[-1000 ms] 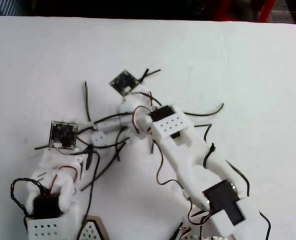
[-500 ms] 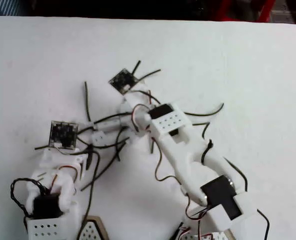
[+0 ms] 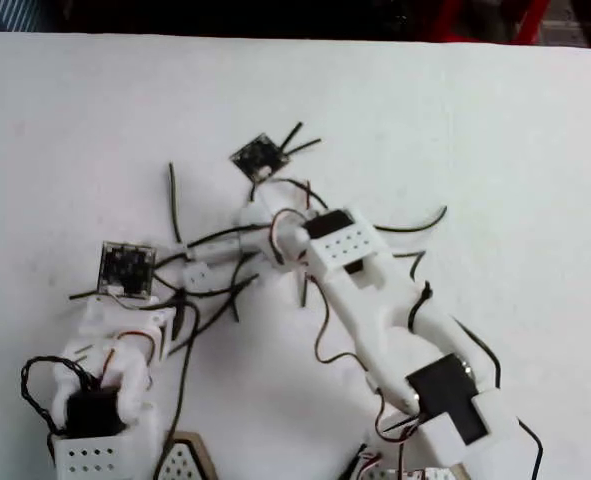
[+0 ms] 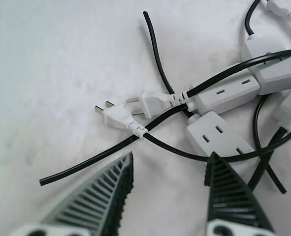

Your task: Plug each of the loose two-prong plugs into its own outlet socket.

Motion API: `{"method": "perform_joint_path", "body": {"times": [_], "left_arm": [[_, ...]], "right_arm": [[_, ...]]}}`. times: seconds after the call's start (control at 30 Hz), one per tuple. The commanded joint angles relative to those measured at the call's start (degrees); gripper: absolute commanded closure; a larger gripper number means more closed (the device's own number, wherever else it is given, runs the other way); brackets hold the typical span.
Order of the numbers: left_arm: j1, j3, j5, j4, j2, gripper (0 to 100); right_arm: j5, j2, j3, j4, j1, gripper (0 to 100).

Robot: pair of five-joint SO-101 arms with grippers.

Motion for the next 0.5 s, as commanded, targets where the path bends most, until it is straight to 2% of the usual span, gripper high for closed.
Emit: {"method": "perform_joint_path", "body": {"times": [0.0, 0.17, 0.47], "left_arm": [[-0.40, -0.18, -0.35, -1.41, -0.22, 76], [-0.40, -0.18, -0.44, -1.41, -0.22, 76], [-0.40, -0.18, -0.44, -1.41, -0.22, 76]], "right_arm": [[-0.35, -4.88, 5.89, -3.12, 1.27, 98.3], [0.00, -11.38, 10.99, -3.82, 1.27, 98.3], [0.44, -5.32, 10.99, -6.73, 1.36, 98.3]]}}
